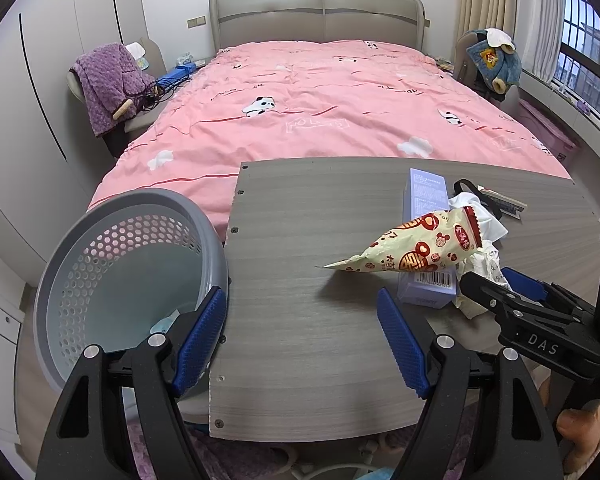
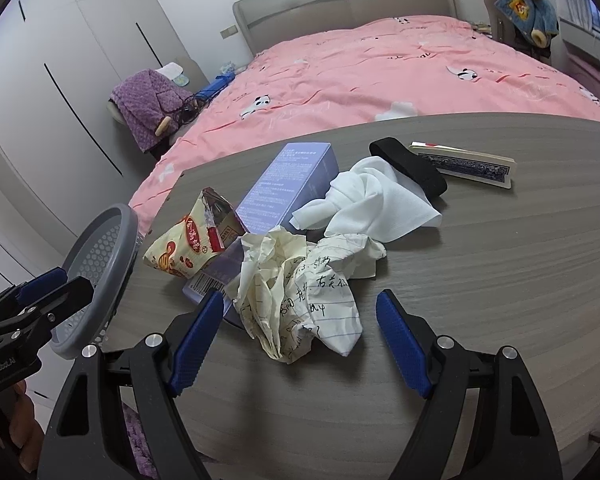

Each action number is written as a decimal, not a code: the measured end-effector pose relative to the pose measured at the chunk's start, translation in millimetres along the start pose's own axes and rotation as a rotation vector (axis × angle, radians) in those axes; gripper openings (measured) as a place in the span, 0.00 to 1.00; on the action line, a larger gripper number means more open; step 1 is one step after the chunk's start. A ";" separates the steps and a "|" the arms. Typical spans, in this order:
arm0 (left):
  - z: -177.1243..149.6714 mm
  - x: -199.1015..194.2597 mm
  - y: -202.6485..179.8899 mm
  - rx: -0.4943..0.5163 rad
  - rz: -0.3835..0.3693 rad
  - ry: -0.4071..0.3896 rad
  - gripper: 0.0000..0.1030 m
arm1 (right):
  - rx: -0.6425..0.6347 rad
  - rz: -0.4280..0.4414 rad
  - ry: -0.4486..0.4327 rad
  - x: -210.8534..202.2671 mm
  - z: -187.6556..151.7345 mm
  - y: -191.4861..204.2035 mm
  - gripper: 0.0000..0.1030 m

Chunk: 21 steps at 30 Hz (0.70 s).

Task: Collect trash
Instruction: 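Lower the right tool onto the crumpled lined paper and close on it, then grasp the printed snack wrapper with the left tool while the right holds the paper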

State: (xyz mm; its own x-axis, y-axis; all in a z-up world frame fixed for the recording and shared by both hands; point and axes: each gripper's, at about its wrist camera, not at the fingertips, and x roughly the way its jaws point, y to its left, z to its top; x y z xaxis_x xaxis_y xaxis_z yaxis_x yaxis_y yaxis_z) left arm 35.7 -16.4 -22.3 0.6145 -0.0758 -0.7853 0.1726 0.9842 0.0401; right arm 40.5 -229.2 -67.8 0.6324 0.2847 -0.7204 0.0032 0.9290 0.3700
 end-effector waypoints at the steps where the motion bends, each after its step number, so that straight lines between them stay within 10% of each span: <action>1: -0.3 0.0 -0.3 0.000 0.000 0.000 0.72 | 0.005 0.008 0.000 0.6 -0.2 -0.5 0.71; 8: -1.1 1.6 -0.6 0.001 -0.004 0.003 0.72 | -0.006 0.025 0.014 3.2 0.0 1.6 0.41; 21: -2.0 4.7 -12.0 0.047 -0.039 -0.009 0.72 | 0.024 0.008 -0.006 -23.9 -9.8 -12.6 0.39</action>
State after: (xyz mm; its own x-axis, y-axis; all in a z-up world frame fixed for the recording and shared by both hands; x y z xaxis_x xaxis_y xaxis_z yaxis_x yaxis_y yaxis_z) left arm 35.0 -28.2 -27.8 0.6137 -0.1156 -0.7810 0.2326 0.9718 0.0389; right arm 17.7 -245.4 -61.1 0.6372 0.2902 -0.7140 0.0170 0.9209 0.3894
